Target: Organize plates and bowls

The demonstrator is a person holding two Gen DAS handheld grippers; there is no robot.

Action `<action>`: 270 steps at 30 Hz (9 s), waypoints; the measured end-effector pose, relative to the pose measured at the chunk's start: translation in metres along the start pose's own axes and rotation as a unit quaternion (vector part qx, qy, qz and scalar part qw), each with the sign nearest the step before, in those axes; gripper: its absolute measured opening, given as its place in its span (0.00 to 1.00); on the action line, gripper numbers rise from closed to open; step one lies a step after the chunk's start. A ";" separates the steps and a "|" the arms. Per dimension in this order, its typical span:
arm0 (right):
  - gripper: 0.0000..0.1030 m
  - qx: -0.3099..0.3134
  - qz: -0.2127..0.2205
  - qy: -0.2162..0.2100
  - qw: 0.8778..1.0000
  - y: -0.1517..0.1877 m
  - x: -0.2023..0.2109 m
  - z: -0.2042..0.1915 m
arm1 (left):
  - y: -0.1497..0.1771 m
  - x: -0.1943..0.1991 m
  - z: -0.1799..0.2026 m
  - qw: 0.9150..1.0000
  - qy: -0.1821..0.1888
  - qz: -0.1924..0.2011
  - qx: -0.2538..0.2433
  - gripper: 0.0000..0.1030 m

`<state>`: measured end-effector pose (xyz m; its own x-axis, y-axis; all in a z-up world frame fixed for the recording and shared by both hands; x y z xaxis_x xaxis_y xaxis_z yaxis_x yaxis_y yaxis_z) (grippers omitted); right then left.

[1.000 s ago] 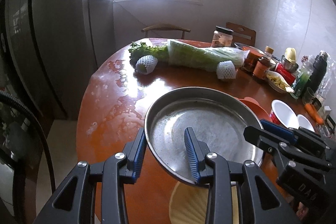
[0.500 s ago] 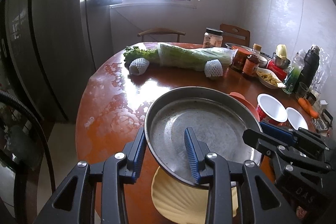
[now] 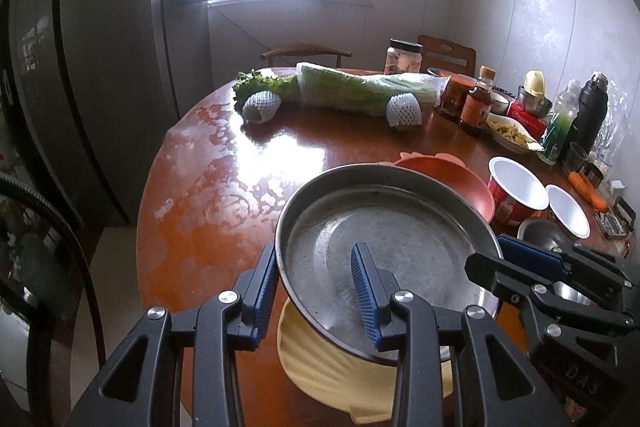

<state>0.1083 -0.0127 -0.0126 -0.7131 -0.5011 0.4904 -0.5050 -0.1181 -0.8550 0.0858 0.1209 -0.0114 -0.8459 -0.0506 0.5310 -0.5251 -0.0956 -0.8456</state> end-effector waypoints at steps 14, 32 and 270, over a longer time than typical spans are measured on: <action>0.29 0.007 -0.036 0.004 0.999 0.029 -0.012 0.000 | 0.024 -0.008 0.003 1.000 -0.011 -0.015 -0.016 0.36; 0.29 0.013 -0.049 0.011 0.999 0.040 -0.019 0.005 | 0.036 -0.013 0.006 1.000 -0.003 -0.021 -0.023 0.36; 0.33 -0.026 -0.077 0.048 0.996 -0.042 -0.083 0.079 | -0.053 -0.125 0.014 0.992 0.052 -0.119 0.002 0.44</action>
<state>0.2269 -0.0342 -0.0305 -0.6666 -0.3967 0.6311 -0.6346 -0.1422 -0.7597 0.2204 0.1181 -0.0322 -0.7037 0.0756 0.7065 -0.7103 -0.0964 -0.6972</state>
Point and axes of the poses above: each gripper's, at about its wrist camera, not at the fingertips, and x roughly against the way its jaws point, z to its right, y to its underside, the point moved 5 cm from there along -x, roughly the way its jaws point, and after that the axes turned 11 degrees about z, right-handed, at the moved point
